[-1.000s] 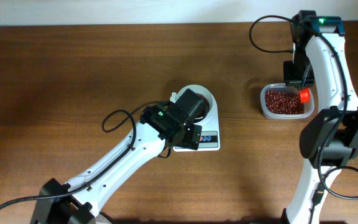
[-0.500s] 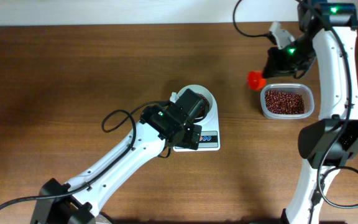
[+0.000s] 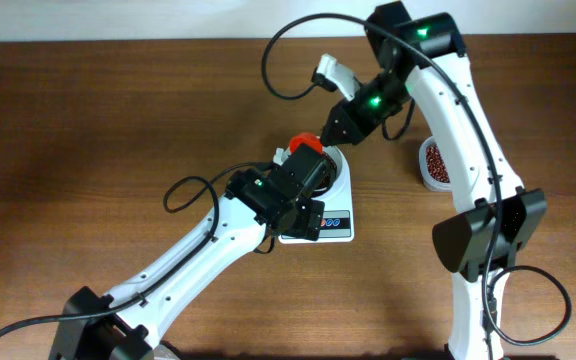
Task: Scoop item into bowl and weigh 50g on scale
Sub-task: 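Carry the filled scoop over the white bowl with the right gripper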
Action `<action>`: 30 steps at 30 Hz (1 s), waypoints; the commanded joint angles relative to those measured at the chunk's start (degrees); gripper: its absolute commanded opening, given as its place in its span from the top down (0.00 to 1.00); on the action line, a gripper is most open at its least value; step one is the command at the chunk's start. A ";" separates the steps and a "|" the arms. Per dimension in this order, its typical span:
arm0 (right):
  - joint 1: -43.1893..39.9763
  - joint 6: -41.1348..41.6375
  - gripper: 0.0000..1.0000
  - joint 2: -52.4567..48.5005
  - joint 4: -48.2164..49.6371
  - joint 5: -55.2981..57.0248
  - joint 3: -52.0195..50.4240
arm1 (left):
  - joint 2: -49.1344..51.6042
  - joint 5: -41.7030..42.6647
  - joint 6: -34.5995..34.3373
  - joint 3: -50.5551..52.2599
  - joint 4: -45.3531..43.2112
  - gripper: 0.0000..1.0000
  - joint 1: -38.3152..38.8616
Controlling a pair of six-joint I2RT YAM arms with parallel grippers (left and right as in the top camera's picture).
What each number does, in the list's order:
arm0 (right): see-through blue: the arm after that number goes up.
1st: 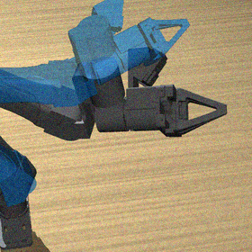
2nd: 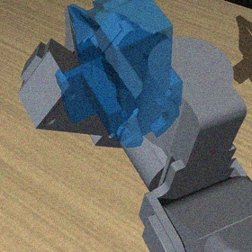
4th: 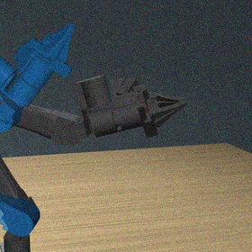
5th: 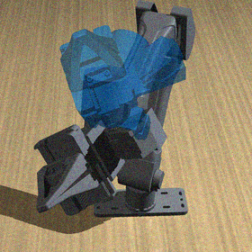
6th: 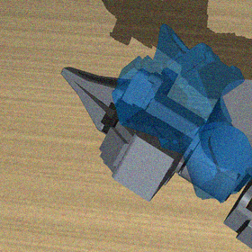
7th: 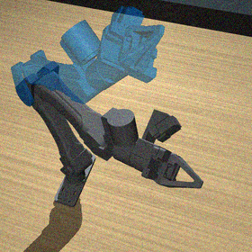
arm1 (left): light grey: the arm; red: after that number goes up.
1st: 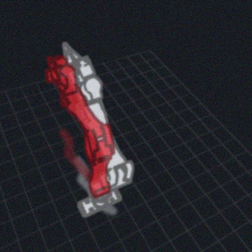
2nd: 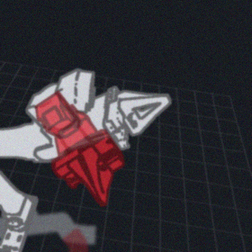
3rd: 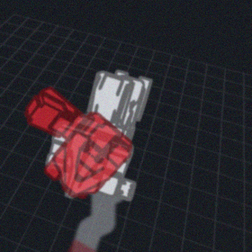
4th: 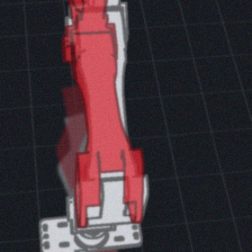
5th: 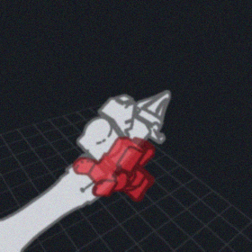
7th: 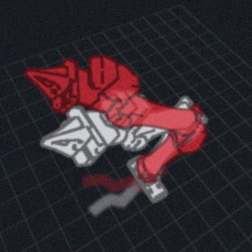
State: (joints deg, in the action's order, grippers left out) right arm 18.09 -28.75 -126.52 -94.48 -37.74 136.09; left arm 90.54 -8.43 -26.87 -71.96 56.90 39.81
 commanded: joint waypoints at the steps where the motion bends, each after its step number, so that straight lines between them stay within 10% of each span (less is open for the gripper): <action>1: 0.98 -0.81 0.96 -0.31 0.94 1.38 -1.44 | -0.26 -0.61 -0.28 0.48 -0.07 0.01 0.17; 30: 1.09 14.38 0.96 -0.31 15.47 14.45 -13.11 | -0.26 -0.61 -0.28 0.48 -0.07 0.01 0.15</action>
State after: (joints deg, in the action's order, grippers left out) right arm 18.85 -16.58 -126.63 -79.29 -24.64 123.39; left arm 90.54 -8.43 -26.87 -71.92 56.90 39.81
